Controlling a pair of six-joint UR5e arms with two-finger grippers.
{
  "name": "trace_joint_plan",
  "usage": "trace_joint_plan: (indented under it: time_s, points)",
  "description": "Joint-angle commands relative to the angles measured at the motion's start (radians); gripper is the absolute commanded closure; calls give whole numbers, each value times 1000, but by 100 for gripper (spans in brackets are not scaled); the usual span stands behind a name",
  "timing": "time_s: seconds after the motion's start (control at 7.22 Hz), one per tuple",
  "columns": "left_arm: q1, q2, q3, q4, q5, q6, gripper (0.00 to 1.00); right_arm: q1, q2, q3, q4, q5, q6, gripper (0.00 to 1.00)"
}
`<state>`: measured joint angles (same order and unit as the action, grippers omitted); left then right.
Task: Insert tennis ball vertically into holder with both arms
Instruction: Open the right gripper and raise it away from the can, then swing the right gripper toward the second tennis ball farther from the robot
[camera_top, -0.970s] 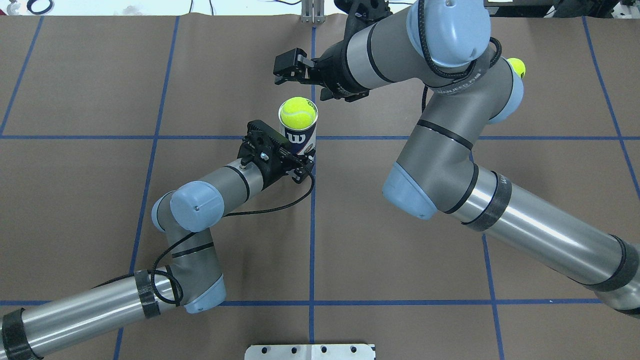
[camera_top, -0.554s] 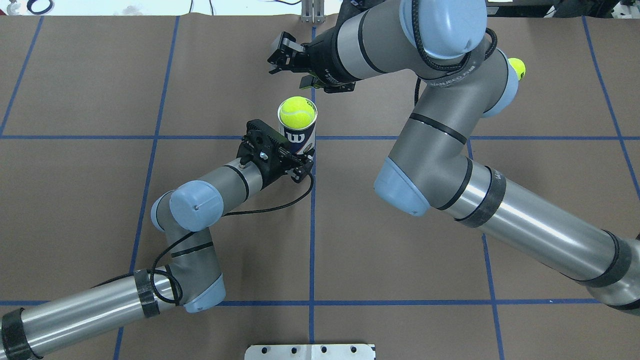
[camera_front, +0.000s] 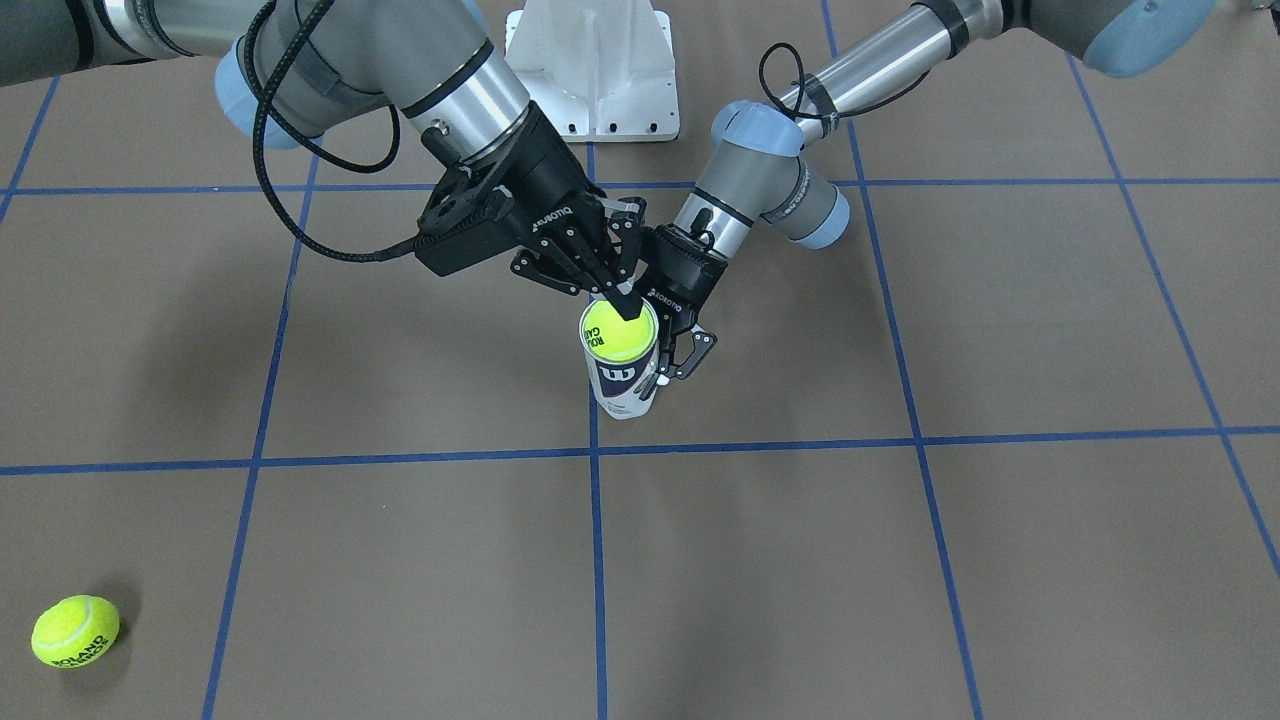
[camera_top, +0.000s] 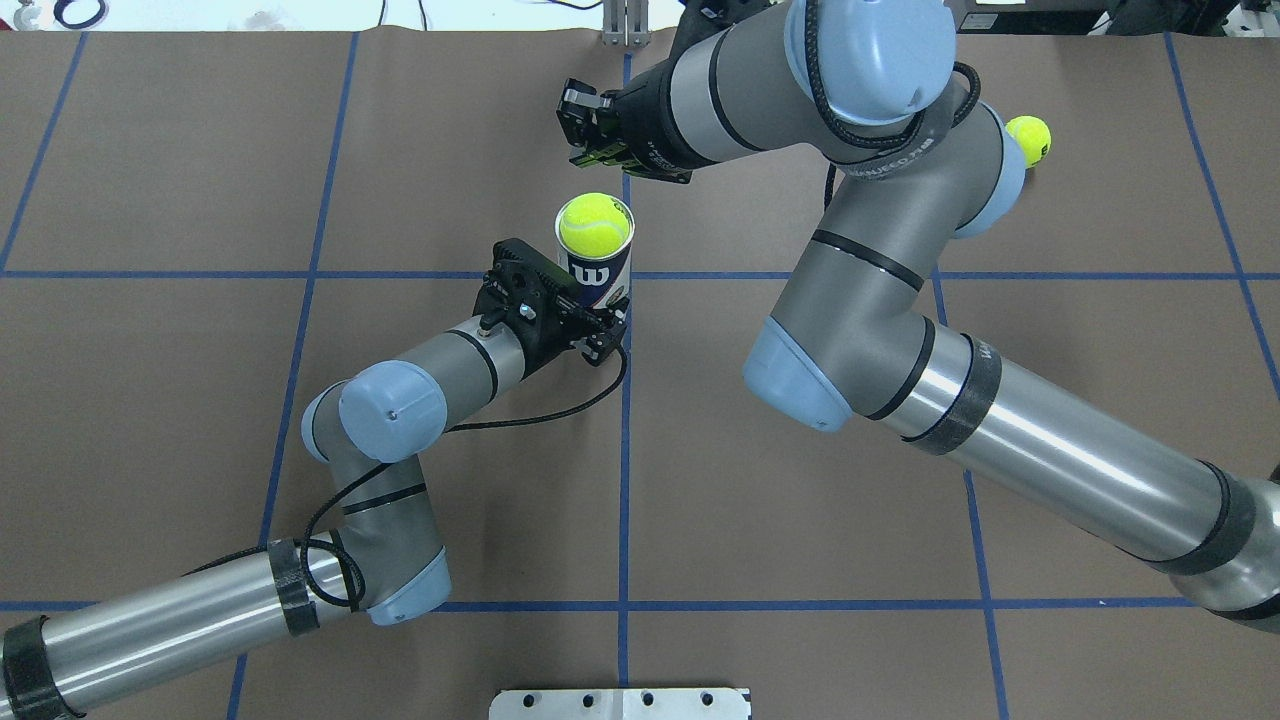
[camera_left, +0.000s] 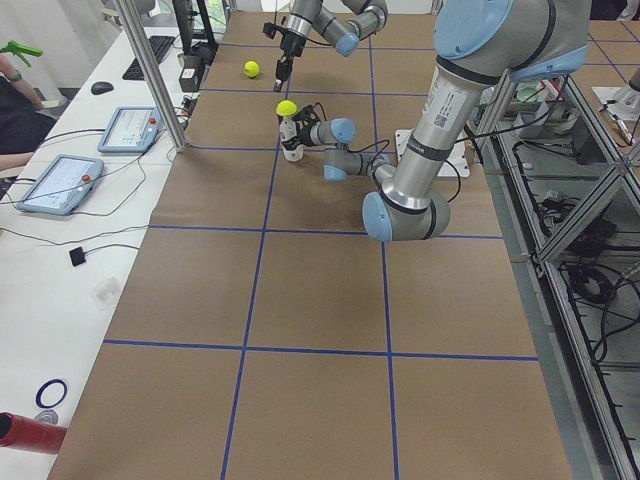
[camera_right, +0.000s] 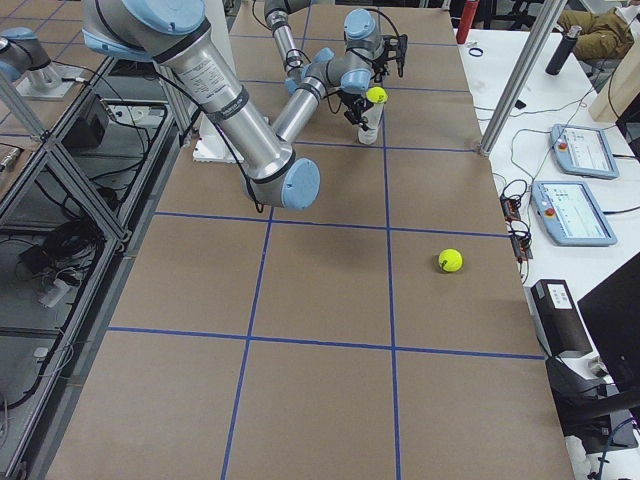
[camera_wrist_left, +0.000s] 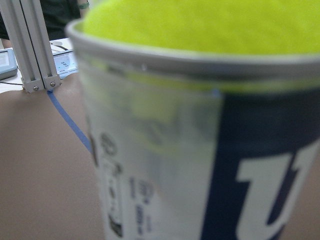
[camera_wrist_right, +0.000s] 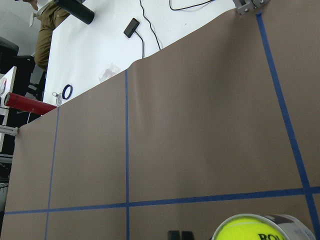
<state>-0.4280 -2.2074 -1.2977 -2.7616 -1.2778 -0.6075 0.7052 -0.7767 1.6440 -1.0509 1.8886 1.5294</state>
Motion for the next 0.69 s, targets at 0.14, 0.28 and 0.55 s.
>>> trace_joint_plan:
  time_s: [0.14,0.28,0.55]
  points:
    - [-3,0,0,0,0,0,27,-61,-10,-39,-3,-29,0,100]
    - [-8,0,0,0,-2,0,27,-73,-12,-46,-3,-31,2,100]
    - [-9,0,0,0,-2,-2,27,-73,-6,-43,0,-29,3,100]
